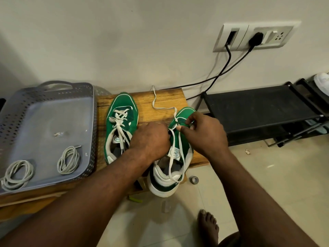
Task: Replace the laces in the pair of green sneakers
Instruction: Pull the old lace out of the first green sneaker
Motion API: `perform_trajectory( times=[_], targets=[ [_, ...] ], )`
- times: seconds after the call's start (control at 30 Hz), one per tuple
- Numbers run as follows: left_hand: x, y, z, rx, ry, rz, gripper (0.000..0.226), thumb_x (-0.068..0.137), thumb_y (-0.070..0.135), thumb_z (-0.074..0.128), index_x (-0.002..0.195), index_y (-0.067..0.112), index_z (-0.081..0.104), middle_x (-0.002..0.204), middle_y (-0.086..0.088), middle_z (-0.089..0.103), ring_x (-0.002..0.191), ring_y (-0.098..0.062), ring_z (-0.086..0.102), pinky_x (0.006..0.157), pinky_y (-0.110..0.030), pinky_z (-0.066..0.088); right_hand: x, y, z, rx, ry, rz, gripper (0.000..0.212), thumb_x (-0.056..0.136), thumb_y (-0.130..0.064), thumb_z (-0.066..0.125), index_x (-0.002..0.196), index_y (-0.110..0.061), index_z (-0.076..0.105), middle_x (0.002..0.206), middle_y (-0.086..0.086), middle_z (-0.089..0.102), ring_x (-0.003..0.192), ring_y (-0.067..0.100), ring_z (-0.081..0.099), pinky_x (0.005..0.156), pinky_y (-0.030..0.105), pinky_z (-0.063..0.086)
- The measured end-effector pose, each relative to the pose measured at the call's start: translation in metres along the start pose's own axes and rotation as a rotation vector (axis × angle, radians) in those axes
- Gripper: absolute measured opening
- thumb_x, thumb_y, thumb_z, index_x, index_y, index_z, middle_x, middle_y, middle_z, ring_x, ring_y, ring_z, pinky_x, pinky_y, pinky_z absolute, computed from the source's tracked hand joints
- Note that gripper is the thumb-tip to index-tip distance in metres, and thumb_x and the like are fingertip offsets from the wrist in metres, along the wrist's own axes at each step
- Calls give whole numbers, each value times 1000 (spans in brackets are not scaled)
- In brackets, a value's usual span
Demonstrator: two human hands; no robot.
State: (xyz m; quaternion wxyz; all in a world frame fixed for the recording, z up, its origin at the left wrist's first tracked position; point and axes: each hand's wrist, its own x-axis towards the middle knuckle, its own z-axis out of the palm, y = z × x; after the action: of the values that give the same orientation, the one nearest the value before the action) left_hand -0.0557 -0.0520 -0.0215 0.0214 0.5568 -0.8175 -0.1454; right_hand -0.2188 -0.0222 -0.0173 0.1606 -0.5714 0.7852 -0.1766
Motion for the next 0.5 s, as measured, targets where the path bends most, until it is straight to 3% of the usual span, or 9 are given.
perform_trajectory(
  times=[0.2, 0.27, 0.33, 0.4, 0.5],
  targets=[
    [-3, 3, -3, 6, -11, -20, 14, 100, 30, 55, 98, 18, 62, 82, -3, 51, 80, -27, 53, 71, -35, 45, 2, -10, 16, -37, -76, 57, 18, 91, -39, 74, 78, -27, 71, 79, -8, 67, 76, 13, 65, 65, 30, 54],
    [-4, 4, -5, -16, -14, -49, 11, 100, 28, 56, 92, 21, 58, 80, -2, 51, 78, -25, 51, 70, -35, 43, 3, -10, 15, -22, -70, 29, 19, 92, -34, 74, 75, -28, 68, 80, -7, 69, 77, 14, 66, 67, 32, 56],
    [-6, 3, -7, -28, -27, -78, 11, 100, 27, 58, 90, 22, 59, 75, 0, 47, 75, -23, 50, 68, -34, 42, 1, -11, 2, 175, -146, -66, 17, 90, -25, 79, 76, -27, 70, 81, -6, 71, 81, 15, 69, 76, 40, 61],
    [-6, 1, -10, -26, -28, -99, 7, 98, 25, 62, 94, 20, 64, 77, -1, 48, 77, -24, 48, 68, -34, 41, -4, -12, -23, 466, -403, -222, 10, 88, -13, 82, 83, -20, 77, 86, -2, 74, 85, 16, 71, 83, 41, 62],
    [-1, -3, -13, -55, -40, -145, 7, 98, 22, 61, 95, 18, 65, 73, 0, 46, 75, -24, 49, 68, -34, 41, -17, -7, -55, 737, -894, -445, 13, 88, 0, 77, 92, -12, 80, 92, 4, 75, 87, 17, 72, 82, 31, 57]
  ],
)
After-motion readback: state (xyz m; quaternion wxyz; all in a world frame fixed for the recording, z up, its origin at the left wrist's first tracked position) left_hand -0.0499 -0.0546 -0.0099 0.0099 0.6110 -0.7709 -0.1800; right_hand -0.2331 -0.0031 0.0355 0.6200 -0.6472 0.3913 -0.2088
